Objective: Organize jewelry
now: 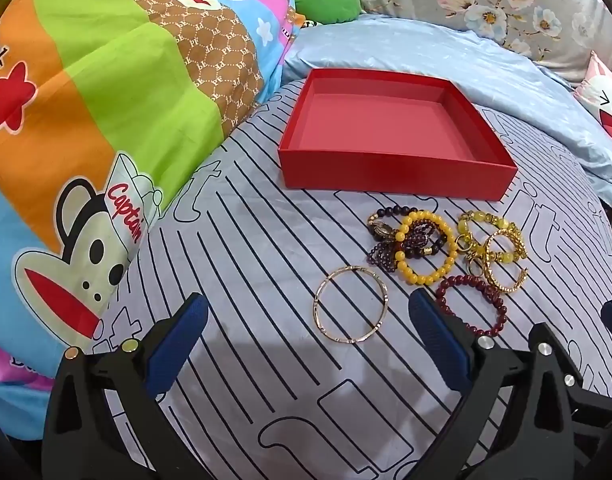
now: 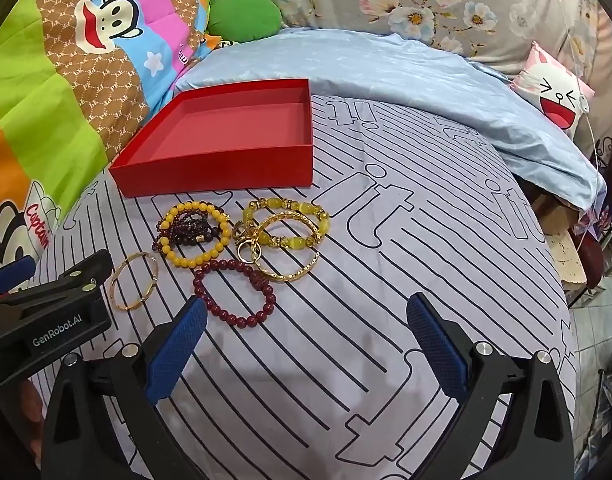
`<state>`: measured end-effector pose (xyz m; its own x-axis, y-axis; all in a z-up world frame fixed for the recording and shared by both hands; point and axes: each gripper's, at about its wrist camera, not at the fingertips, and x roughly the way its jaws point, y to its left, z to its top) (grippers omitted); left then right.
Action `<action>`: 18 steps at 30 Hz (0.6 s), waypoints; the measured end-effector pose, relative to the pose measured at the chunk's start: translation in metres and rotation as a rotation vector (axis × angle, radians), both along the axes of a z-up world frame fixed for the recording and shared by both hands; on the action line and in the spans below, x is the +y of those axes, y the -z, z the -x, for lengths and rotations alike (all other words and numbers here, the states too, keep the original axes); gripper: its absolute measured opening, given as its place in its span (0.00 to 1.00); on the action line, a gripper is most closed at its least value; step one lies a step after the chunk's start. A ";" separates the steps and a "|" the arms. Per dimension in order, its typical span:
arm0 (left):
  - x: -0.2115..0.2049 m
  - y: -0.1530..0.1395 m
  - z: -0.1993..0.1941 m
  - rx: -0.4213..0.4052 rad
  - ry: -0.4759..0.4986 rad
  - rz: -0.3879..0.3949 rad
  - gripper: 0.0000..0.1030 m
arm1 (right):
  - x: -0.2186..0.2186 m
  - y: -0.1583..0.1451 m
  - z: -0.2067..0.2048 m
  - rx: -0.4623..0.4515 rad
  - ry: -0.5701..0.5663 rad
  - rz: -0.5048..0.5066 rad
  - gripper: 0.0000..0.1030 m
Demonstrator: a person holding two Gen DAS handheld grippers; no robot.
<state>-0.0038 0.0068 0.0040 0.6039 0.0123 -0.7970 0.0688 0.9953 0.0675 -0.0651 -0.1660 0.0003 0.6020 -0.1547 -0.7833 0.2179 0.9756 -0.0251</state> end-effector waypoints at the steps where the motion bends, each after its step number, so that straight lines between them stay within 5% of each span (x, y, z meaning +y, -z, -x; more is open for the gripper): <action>1: 0.000 0.000 0.001 0.001 0.001 0.000 0.93 | -0.001 0.000 0.001 0.000 0.001 -0.001 0.94; 18: 0.000 0.007 0.015 0.014 0.016 -0.009 0.93 | 0.002 0.001 0.016 -0.011 0.003 -0.004 0.94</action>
<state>-0.0185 0.0065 -0.0029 0.5930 0.0099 -0.8052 0.0854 0.9935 0.0751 -0.0806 -0.1635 -0.0006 0.6100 -0.1537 -0.7774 0.2216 0.9750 -0.0189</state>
